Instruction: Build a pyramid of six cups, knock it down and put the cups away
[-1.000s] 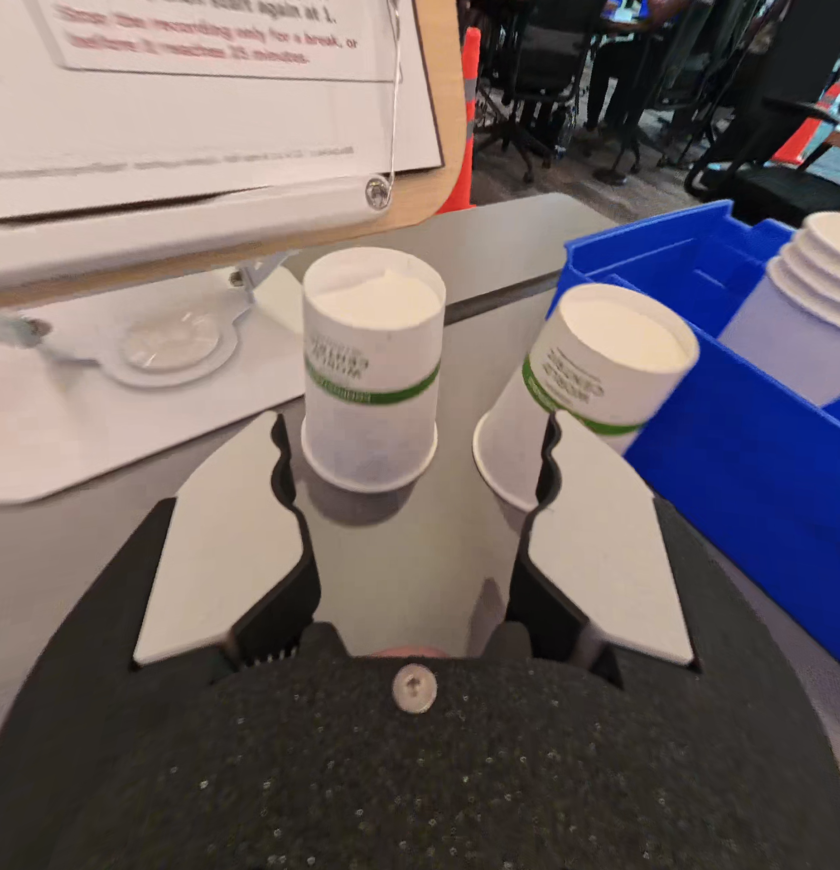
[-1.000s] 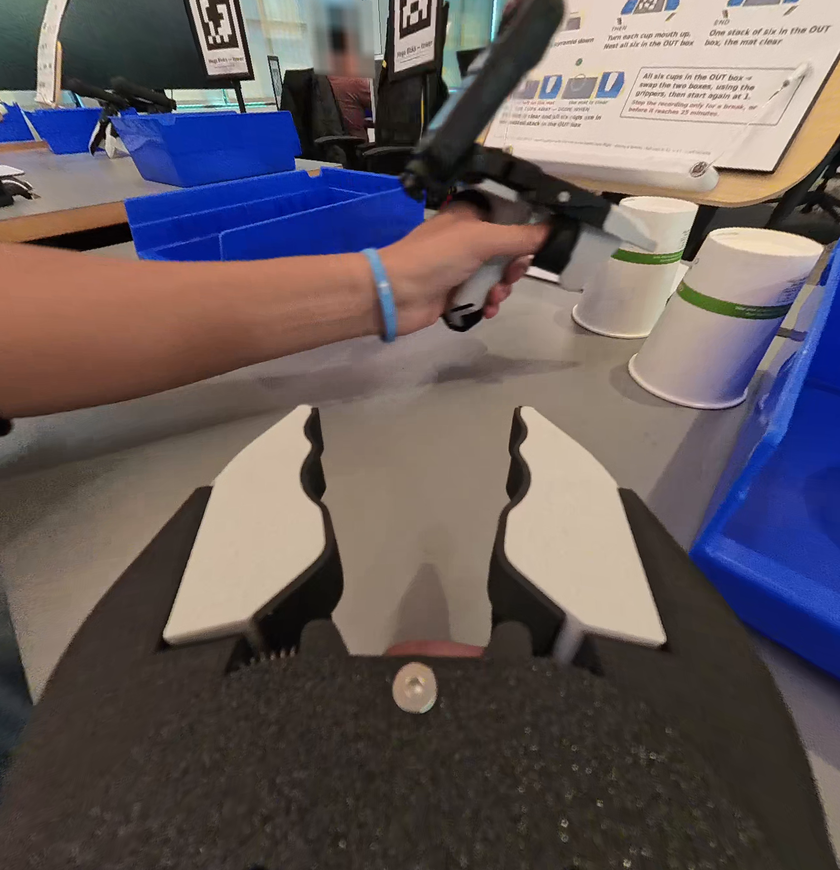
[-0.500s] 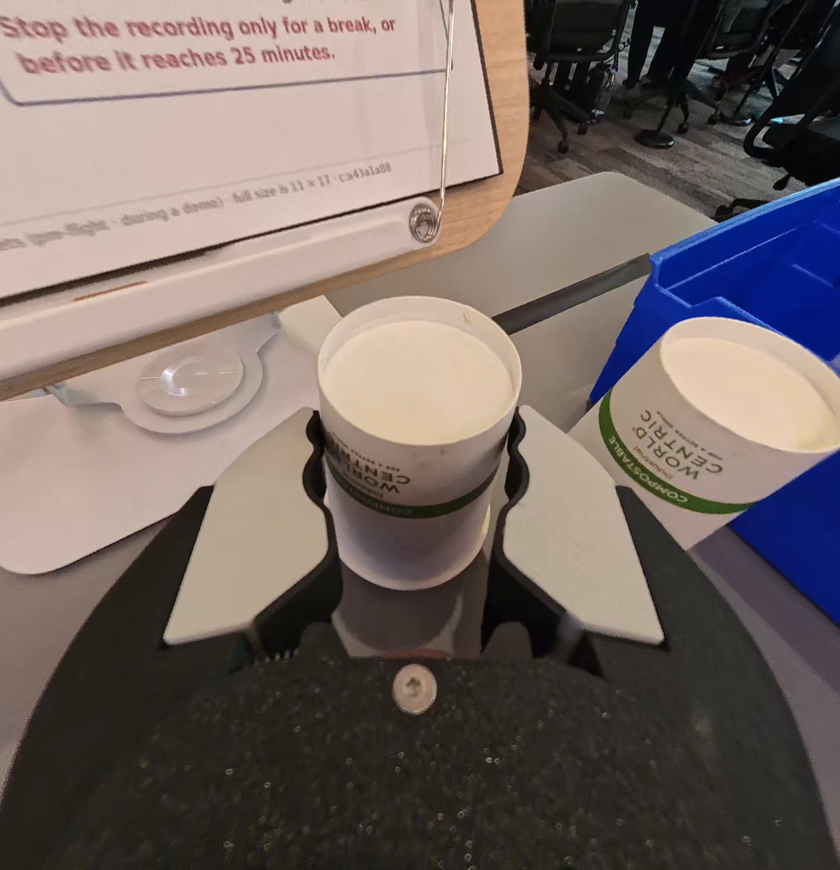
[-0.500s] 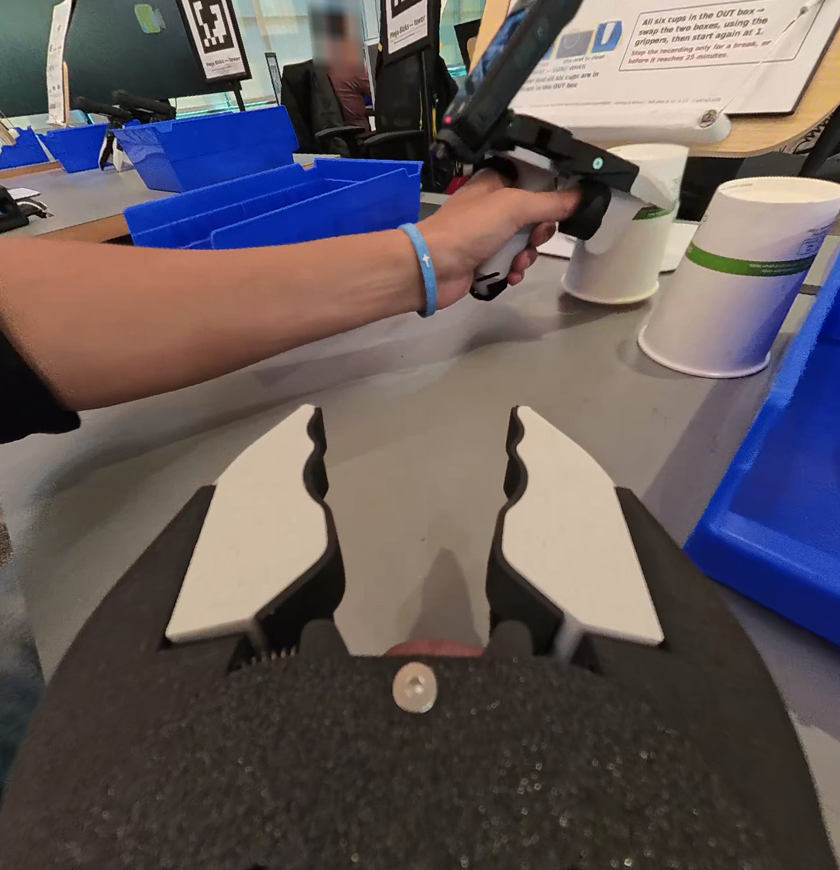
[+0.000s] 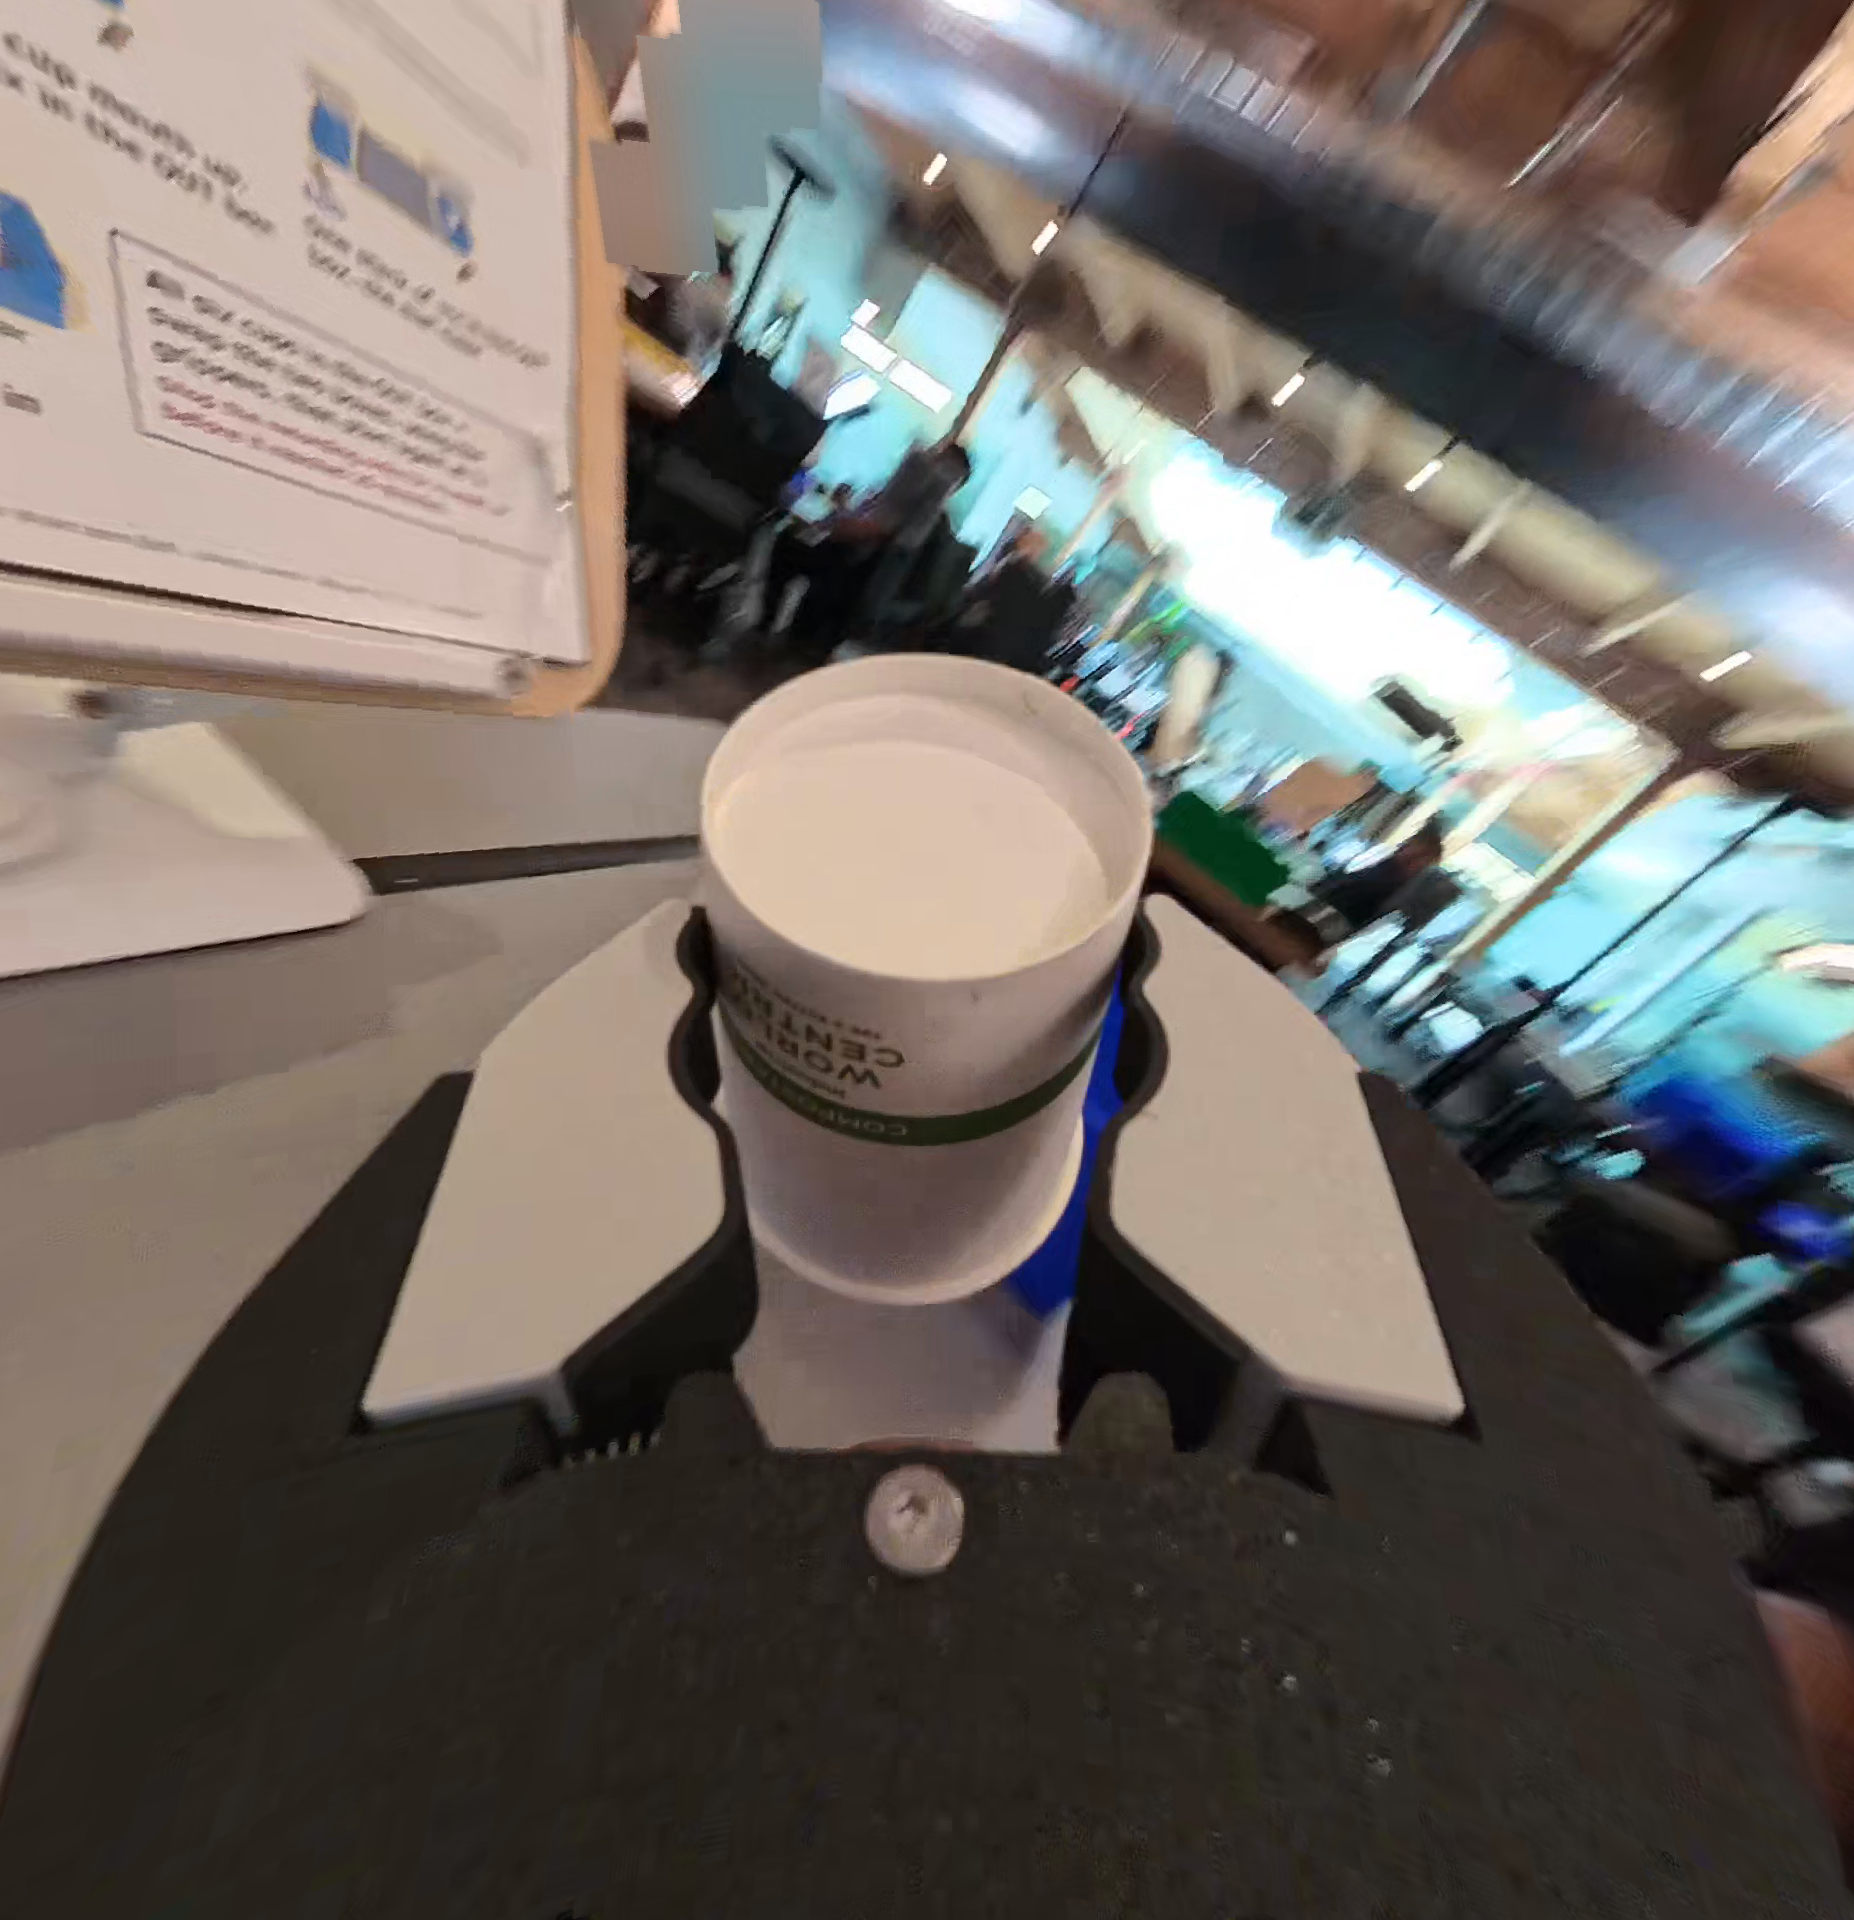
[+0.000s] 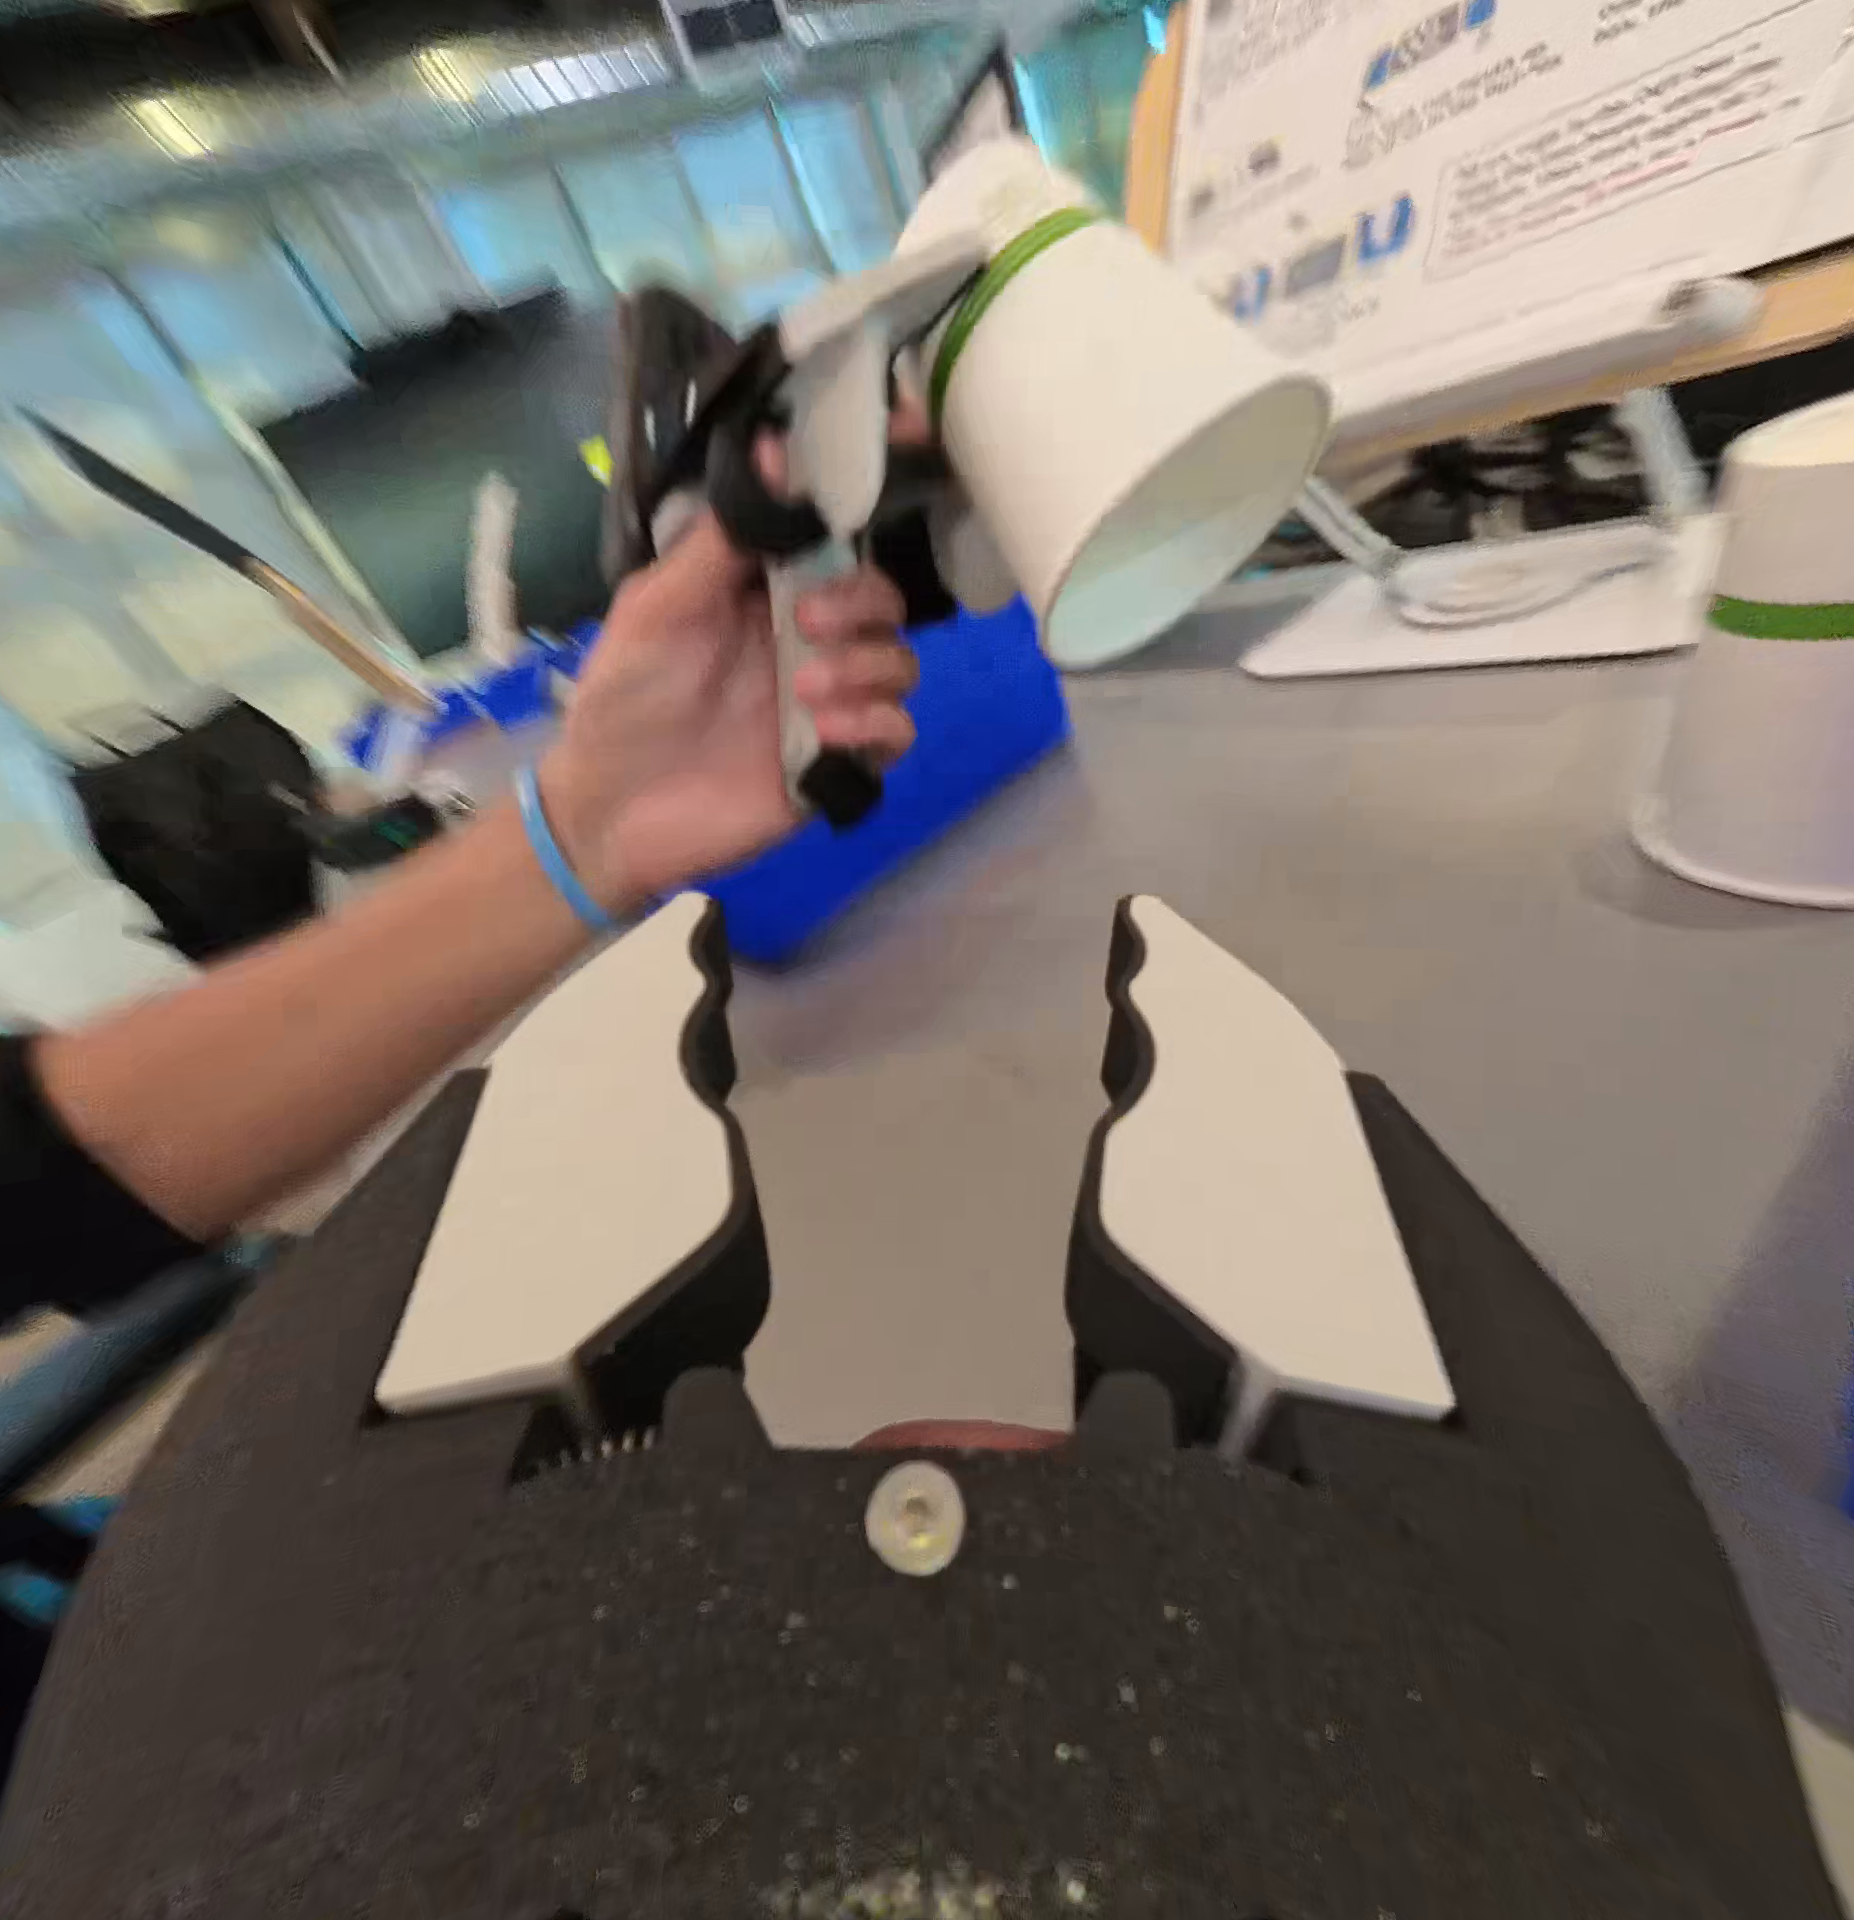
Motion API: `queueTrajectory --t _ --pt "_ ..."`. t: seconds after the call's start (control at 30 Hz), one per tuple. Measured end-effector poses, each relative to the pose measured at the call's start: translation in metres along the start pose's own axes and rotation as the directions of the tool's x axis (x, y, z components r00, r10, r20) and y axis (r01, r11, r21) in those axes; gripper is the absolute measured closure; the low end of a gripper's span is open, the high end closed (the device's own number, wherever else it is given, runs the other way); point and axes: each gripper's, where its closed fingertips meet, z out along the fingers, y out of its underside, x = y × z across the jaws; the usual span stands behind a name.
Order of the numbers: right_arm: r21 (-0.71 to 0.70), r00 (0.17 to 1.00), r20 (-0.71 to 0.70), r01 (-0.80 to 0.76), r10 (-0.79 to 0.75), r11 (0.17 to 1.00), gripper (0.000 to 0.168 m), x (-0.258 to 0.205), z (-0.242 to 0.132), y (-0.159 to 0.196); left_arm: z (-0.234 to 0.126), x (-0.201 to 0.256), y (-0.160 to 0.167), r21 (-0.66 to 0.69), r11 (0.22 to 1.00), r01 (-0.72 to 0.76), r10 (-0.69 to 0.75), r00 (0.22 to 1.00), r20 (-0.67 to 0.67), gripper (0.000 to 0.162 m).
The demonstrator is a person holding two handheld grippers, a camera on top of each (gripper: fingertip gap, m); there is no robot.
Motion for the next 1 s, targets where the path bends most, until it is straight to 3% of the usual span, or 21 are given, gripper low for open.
queueTrajectory --t 0.17,0.3,0.37,0.4,0.47,0.53,0.6,0.7,0.77,0.8,0.87,0.93,1.0 --pt "0.082 0.912 0.357 -0.245 0.201 0.966 0.105 -0.052 0.045 -0.049 -0.055 0.048 -0.005 0.137 0.975 0.176 -0.15 0.972 -0.184 0.088" --pt "0.066 0.837 0.461 -0.365 0.296 0.929 0.115 -0.074 0.072 -0.06 -0.078 0.069 -0.003 0.178 0.955 0.237 -0.186 0.947 -0.261 0.088" --pt "0.075 0.768 0.535 -0.456 0.351 0.887 0.134 -0.082 0.073 -0.066 -0.083 0.075 0.001 0.174 0.96 0.218 -0.168 0.95 -0.263 0.088" --pt "0.068 0.729 0.575 -0.494 0.37 0.867 0.159 -0.086 0.072 -0.067 -0.085 0.077 0.004 0.168 0.965 0.203 -0.155 0.952 -0.263 0.088" --pt "0.025 0.692 0.592 -0.527 0.413 0.849 0.164 -0.089 0.072 -0.061 -0.09 0.077 0.009 0.172 0.967 0.191 -0.145 0.958 -0.248 0.089" --pt "0.043 0.735 0.563 -0.483 0.378 0.875 0.168 -0.083 0.069 -0.056 -0.098 0.079 0.017 0.143 0.976 0.164 -0.128 0.964 -0.234 0.085" --pt "0.091 0.777 0.542 -0.431 0.319 0.898 0.168 -0.075 0.058 -0.066 -0.111 0.079 0.027 0.126 0.982 0.142 -0.117 0.974 -0.192 0.064" --pt "0.219 0.894 0.433 -0.224 0.111 0.95 0.168 -0.056 0.027 -0.118 -0.137 0.078 0.054 0.119 0.989 0.093 -0.081 0.992 -0.097 0.062" --pt "0.261 0.958 0.264 0.04 -0.111 0.965 0.168 -0.039 0.001 -0.165 -0.147 0.086 0.079 0.081 0.994 0.067 -0.061 0.996 -0.067 0.062" --pt "0.232 0.958 0.136 0.217 -0.252 0.948 0.168 -0.025 -0.011 -0.187 -0.149 0.09 0.093 0.038 0.998 0.049 -0.047 0.997 -0.056 0.062" --pt "-0.021 0.838 -0.15 0.528 -0.524 0.849 0.168 0.021 -0.031 -0.218 -0.148 0.099 0.117 -0.05 0.999 0.008 -0.01 0.999 -0.037 0.063" --pt "-0.367 0.703 -0.228 0.578 -0.673 0.729 0.168 0.073 -0.049 -0.231 -0.143 0.106 0.129 -0.103 0.994 -0.023 0.02 0.999 -0.037 0.065" --pt "-0.631 0.695 -0.164 0.472 -0.7 0.616 0.168 0.117 -0.061 -0.224 -0.137 0.113 0.138 -0.155 0.987 -0.046 0.035 0.997 -0.073 0.065"
